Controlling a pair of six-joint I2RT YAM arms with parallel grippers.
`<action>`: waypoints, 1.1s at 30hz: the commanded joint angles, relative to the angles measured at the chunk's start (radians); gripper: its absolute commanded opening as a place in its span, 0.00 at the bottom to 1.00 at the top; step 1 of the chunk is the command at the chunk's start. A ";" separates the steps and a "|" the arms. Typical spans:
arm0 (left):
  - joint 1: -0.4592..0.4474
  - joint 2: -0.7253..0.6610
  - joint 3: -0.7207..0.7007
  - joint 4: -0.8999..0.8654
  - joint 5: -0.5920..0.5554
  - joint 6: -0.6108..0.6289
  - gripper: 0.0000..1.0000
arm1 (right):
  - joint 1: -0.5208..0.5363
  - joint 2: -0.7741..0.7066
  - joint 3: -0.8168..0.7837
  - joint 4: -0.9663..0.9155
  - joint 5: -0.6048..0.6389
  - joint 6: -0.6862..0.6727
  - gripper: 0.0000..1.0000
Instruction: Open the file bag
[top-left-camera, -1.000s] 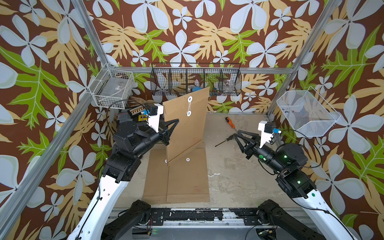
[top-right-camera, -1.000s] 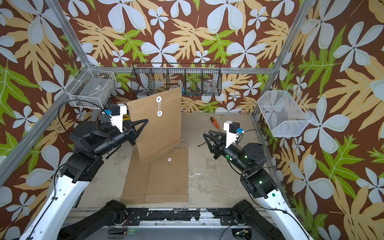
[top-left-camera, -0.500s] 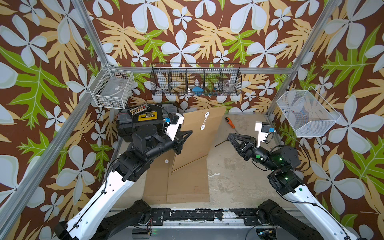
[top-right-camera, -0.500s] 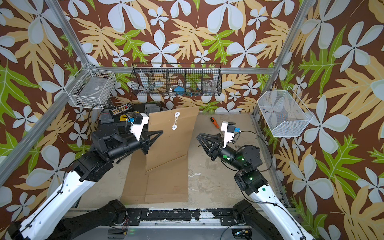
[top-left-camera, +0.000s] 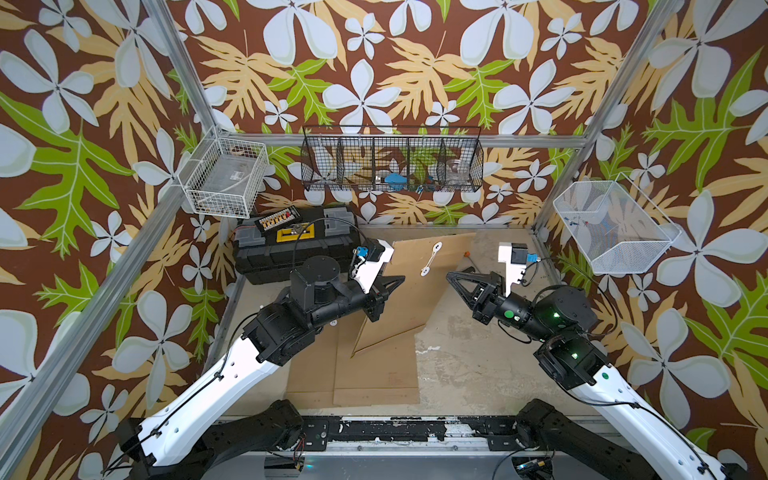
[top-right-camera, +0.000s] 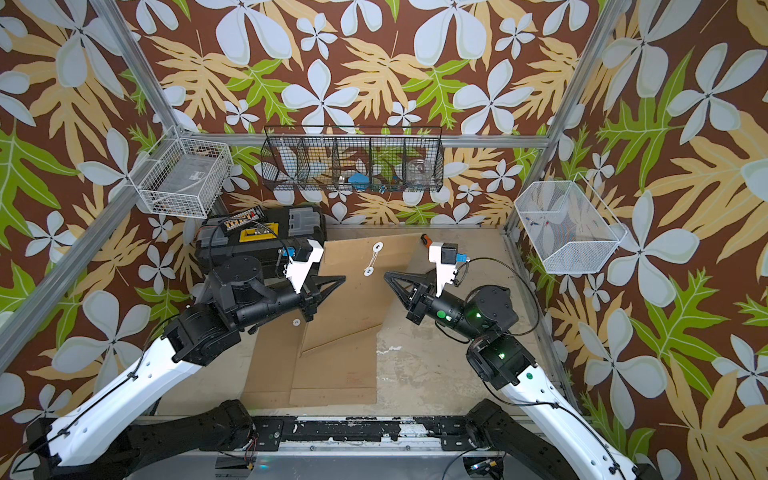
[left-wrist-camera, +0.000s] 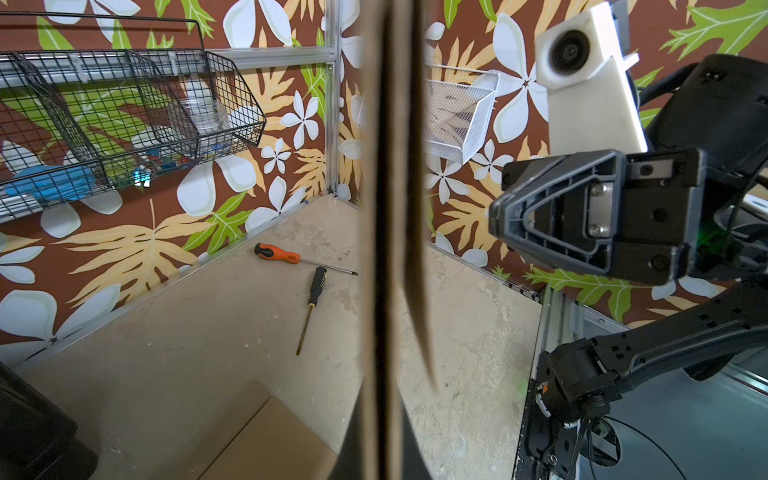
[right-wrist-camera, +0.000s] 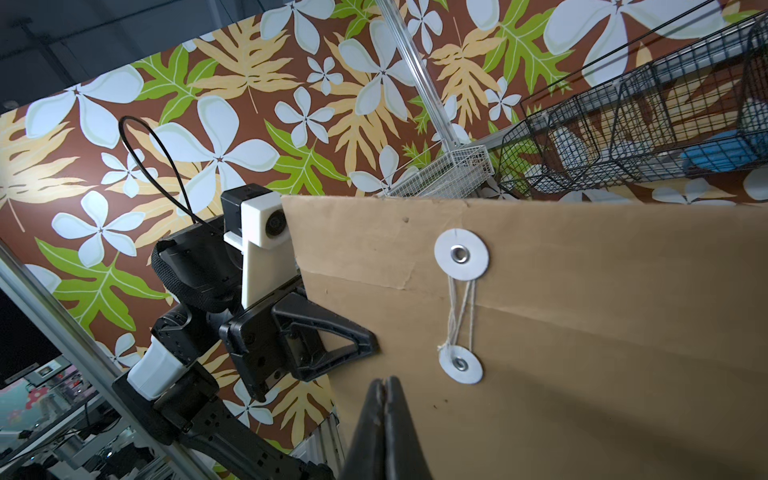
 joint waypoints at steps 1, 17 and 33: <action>-0.010 0.003 -0.003 0.012 -0.011 0.015 0.00 | 0.006 0.010 -0.004 0.065 -0.004 0.000 0.00; -0.033 -0.001 -0.015 0.013 0.033 0.032 0.00 | 0.005 0.011 0.017 0.022 0.076 -0.016 0.00; -0.045 -0.008 -0.021 0.014 0.089 0.041 0.00 | 0.006 0.037 0.020 -0.011 0.084 -0.026 0.00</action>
